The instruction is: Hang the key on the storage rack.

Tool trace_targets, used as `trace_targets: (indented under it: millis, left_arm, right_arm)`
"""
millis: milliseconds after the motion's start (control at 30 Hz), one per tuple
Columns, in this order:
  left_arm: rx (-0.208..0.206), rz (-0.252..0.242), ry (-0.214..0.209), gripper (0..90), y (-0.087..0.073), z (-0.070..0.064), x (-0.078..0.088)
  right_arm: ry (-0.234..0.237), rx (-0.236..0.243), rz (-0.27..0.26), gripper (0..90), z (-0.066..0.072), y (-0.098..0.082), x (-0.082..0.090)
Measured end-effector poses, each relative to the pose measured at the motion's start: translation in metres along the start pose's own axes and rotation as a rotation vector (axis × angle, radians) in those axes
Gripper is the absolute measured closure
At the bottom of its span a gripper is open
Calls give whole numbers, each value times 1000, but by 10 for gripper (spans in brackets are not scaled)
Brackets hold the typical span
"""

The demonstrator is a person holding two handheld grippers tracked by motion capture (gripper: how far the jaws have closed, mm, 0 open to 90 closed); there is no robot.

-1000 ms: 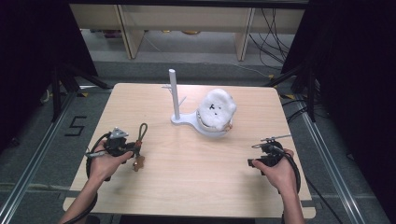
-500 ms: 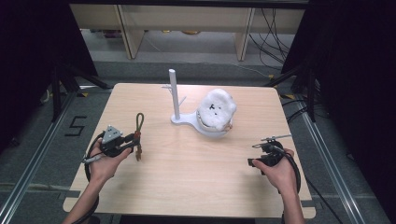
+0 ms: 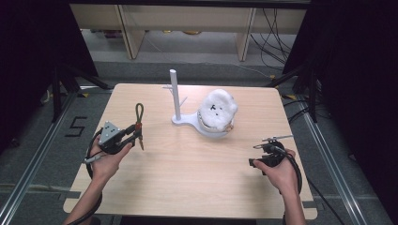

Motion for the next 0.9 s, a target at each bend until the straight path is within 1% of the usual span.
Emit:
trace_targets:
  millis: [33, 100, 200, 300, 333, 500, 567, 667, 900]
  left_arm:
    - [-1, -4, 4, 677, 2, 0, 0]
    - [-4, -33, 4, 677, 7, 0, -2]
    - [-5, -49, 5, 677, 12, -1, -3]
    - [-10, -55, 4, 677, 15, -1, -4]
    - [-12, -64, 1, 677, 18, -1, -5]
    - [-14, -69, -6, 677, 24, -3, -9]
    - [-21, -66, -12, 677, 25, -4, -11]
    - [-29, -67, -16, 677, 27, -5, -13]
    - [-35, -80, -19, 677, 33, -7, -17]
  right_arm:
    - [3, 0, 0, 400, 0, 0, 0]
    - [1, -2, -1, 400, 0, 0, 1]
    - [0, -4, -3, 400, 0, 0, 1]
    - [0, -3, -3, 400, 0, 0, 0]
    - [1, 0, -3, 400, 0, 0, 0]
    - [2, 3, -4, 400, 0, 0, 0]
    - [4, 24, -8, 400, -2, 1, 0]
    - [3, 24, -8, 400, -2, 1, 0]
    - [-2, 16, -9, 400, -2, 1, 0]
Point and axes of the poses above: each handheld gripper's, and its own axes: x roughly backward along the jaws, y roughly out of its top, z roughly to its left, the point moved 10 cm from there along -x, roughly forward along the jaws, and after that the axes turned 12 degrees about -z, right-handed, at the moved point
